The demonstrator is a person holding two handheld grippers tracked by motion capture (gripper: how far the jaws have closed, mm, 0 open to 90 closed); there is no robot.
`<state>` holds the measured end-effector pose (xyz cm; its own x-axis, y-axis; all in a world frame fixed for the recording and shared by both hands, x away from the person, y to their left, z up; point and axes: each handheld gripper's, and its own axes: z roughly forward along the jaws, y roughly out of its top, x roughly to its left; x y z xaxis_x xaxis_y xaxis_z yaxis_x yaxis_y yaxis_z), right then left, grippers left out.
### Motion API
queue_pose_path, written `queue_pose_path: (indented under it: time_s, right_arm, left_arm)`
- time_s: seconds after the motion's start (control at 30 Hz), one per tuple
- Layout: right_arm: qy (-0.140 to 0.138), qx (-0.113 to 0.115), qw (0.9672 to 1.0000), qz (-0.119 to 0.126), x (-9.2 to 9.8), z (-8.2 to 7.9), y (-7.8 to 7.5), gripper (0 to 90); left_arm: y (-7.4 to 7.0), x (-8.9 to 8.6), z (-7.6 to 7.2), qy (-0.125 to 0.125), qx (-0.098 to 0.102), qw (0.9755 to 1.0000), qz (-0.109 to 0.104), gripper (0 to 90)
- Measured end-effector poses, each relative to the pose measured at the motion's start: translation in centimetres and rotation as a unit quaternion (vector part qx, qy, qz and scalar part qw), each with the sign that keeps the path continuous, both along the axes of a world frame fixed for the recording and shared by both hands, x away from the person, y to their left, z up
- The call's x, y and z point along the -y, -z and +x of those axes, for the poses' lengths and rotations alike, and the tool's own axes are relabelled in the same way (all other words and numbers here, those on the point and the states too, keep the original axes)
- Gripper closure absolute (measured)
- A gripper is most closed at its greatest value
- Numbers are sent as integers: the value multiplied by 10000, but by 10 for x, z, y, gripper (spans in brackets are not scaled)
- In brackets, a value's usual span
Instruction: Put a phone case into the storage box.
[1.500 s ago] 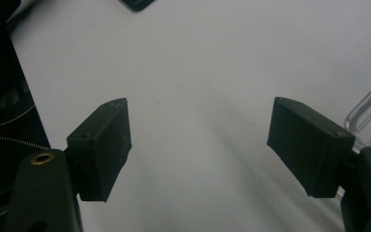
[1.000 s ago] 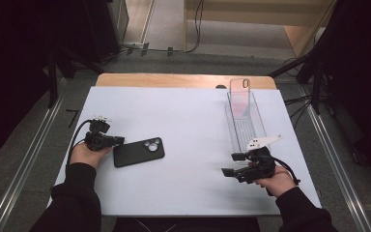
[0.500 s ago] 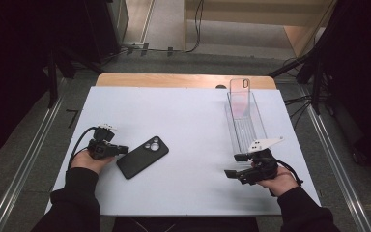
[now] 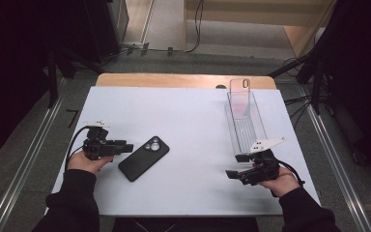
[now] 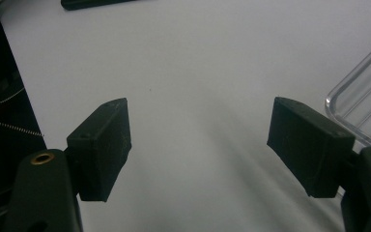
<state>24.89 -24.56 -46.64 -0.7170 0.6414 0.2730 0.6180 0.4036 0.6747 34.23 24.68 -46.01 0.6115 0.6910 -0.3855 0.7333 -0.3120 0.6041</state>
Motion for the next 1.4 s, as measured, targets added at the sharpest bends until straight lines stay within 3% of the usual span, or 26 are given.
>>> queue_pose_path:
  time_s: [0.3, 0.6, 0.73, 0.83, 0.9, 1.0, 1.07, 1.23, 1.27, 1.4]
  right_arm:
    - [10, -24, 10000, -43, 1, -2, 0, 217]
    - [3, -24, 10000, -48, 1, -2, 1, 216]
    - [28, -23, 10000, -54, 2, -1, 1, 215]
    - [50, -14, 10000, -43, 3, -2, 1, 213]
    - [35, -22, 10000, -10, 3, -2, 2, 214]
    - [-4, -18, 10000, -24, 2, -2, 2, 213]
    - [-39, -7, 10000, -33, 1, -2, 3, 213]
    - [-15, -38, 10000, -46, 1, -2, 3, 213]
    - [-15, -34, 10000, -48, 1, -2, 3, 213]
    - [-44, -33, 10000, -73, 0, -2, 4, 213]
  left_arm:
    - [-8, 10, -26, 291, 203, 9990, -263, 407]
    - [-10, 24, -52, 580, 453, 9965, -398, 395]
    - [-13, 28, -59, 547, 549, 9958, -494, 398]
    - [-13, 31, -62, 593, 454, 9958, -535, 396]
    - [-12, 32, -63, 707, 543, 9949, -479, 387]
    - [-10, 34, -60, 755, 438, 9955, -370, 338]
    - [-8, 34, -58, 752, 363, 9956, -420, 304]
    - [-10, 32, -56, 731, 490, 9948, -507, 277]
    - [-10, 33, -56, 682, 531, 9951, -484, 228]
    - [-10, 38, -50, 659, 621, 9955, -276, 219]
